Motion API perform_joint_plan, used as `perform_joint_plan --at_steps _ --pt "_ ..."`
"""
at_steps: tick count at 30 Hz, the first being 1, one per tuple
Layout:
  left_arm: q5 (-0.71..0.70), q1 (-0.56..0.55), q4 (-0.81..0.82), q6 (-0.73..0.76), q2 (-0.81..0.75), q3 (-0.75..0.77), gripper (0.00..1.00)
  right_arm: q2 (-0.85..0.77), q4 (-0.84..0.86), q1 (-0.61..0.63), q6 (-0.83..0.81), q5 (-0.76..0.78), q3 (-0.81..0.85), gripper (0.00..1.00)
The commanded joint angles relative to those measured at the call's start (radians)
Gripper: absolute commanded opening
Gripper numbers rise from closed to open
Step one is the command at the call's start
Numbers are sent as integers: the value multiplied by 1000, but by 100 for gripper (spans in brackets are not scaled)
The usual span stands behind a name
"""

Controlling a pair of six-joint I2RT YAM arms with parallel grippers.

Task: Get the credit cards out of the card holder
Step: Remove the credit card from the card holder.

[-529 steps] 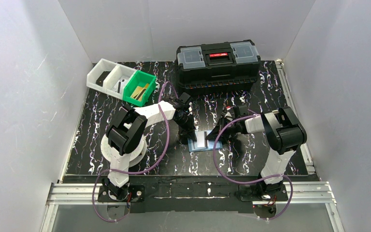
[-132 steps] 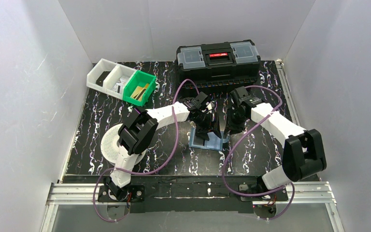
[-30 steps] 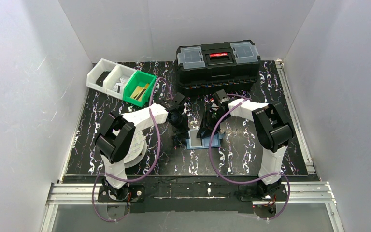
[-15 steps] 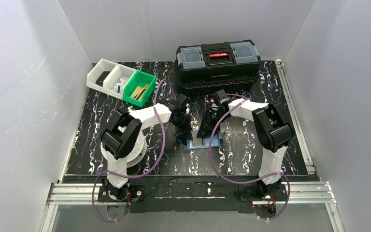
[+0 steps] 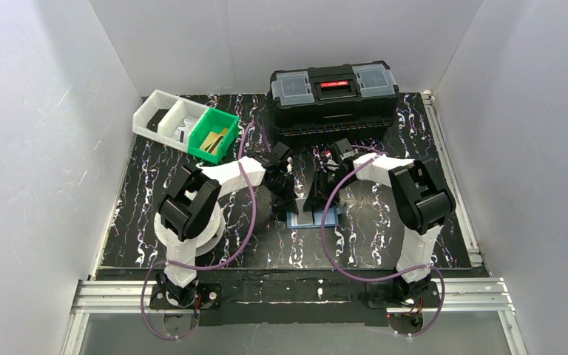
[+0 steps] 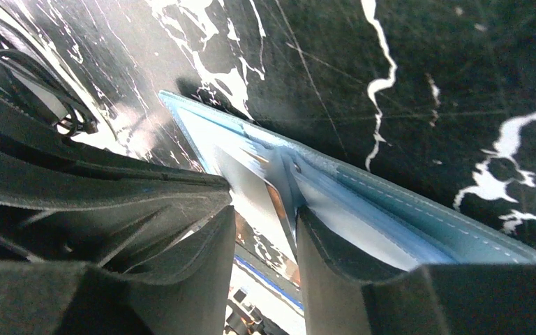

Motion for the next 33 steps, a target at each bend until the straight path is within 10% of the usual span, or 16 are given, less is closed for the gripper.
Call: perform_joint_plan --at_steps 1,17,33 --pt "-86 -10 -51 -9 43 -10 0 -63 53 -44 -27 -58 -62 45" --pt "-79 -9 -53 -12 63 -14 0 -59 282 -99 43 -257 -181 43" --pt "-88 -9 -81 -24 75 -17 0 -68 379 -144 68 -246 -270 1"
